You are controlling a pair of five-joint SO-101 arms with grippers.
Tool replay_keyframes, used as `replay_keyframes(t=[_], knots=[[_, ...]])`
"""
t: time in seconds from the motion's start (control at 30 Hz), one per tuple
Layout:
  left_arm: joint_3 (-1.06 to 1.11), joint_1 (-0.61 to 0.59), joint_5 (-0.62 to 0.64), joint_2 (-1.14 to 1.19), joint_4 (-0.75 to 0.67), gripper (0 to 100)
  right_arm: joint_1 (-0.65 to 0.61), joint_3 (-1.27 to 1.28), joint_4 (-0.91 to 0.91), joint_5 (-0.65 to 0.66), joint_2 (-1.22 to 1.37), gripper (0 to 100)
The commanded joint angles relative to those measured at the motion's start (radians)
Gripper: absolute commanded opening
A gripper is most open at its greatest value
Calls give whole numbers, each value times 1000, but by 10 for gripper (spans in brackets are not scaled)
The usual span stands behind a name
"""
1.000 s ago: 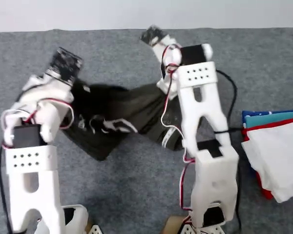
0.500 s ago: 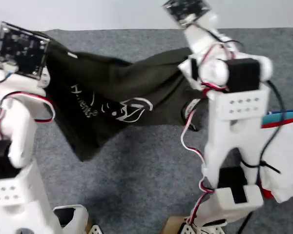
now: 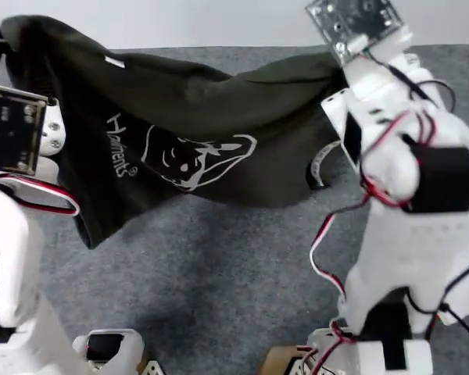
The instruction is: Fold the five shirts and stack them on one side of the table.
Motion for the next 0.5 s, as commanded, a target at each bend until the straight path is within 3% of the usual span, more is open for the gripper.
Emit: replay_keyframes(t=[0.0, 0.3, 0.47], knots=[[-36, -3, 3, -9, 46, 3, 12, -54, -41, 49, -87, 11], [-35, -3, 2, -9, 241, 3, 12, -54, -162, 169, -171, 11], [-47, -29, 2, -31, 242, 3, 18, -54, -222, 227, -228, 11]])
